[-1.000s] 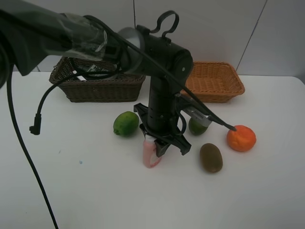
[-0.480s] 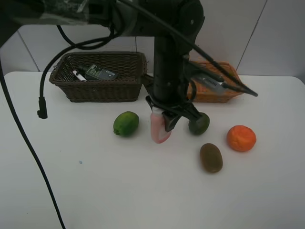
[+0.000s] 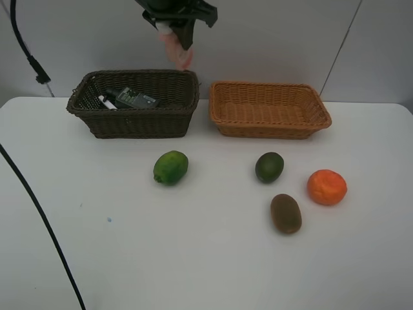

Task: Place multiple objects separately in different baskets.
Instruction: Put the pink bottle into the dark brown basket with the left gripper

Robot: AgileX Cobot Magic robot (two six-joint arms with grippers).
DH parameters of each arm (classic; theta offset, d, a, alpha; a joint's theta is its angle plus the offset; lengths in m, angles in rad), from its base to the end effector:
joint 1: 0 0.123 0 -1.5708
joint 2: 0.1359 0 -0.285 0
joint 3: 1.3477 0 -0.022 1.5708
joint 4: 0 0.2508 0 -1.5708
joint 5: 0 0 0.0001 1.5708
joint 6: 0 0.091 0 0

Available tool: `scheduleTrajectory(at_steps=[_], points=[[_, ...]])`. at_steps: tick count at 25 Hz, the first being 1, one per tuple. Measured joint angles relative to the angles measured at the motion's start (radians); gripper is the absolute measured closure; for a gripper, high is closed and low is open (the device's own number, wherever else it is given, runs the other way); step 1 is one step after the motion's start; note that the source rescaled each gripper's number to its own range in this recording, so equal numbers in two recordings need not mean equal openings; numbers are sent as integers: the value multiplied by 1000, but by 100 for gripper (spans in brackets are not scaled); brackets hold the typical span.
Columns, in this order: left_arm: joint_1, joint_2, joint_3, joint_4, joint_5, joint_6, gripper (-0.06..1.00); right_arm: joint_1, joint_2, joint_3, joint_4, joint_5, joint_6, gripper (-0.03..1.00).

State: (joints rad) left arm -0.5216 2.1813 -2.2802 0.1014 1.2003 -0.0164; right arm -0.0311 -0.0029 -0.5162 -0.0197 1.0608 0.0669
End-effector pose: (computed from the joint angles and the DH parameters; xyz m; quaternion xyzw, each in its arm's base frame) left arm 0.4238 -0.2336 0.3234 0.2445 0.9286 -0.0243 0.2779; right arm -0.0073 -0.0013 0.2818 0.0420 0.8472 -0.0004 0.5297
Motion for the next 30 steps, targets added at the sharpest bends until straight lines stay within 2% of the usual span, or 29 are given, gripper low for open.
scheduleTrajectory(at_steps=[4,7,14,16,20,21,24,27,30], points=[[126,33,-2,-47,0,-1,67,0,0,0,0,0,0,11],[177,85,-2,-76,-4,-2,68,0,0,0,0,0,0,11],[200,188,-2,-88,-48,5,67,0,0,0,0,0,0,11],[199,208,-2,-90,-65,16,59,0,0,0,0,0,0,11],[199,227,-2,-93,-75,16,23,0,0,0,0,0,0,11],[199,228,-2,-92,-75,16,17,0,0,0,0,0,0,11],[199,229,-6,-90,-61,-5,12,0,0,0,0,0,0,11],[199,229,-47,-87,-2,-32,11,0,0,0,0,0,0,11],[205,205,-61,-96,-2,-70,11,0,0,0,0,0,0,11]])
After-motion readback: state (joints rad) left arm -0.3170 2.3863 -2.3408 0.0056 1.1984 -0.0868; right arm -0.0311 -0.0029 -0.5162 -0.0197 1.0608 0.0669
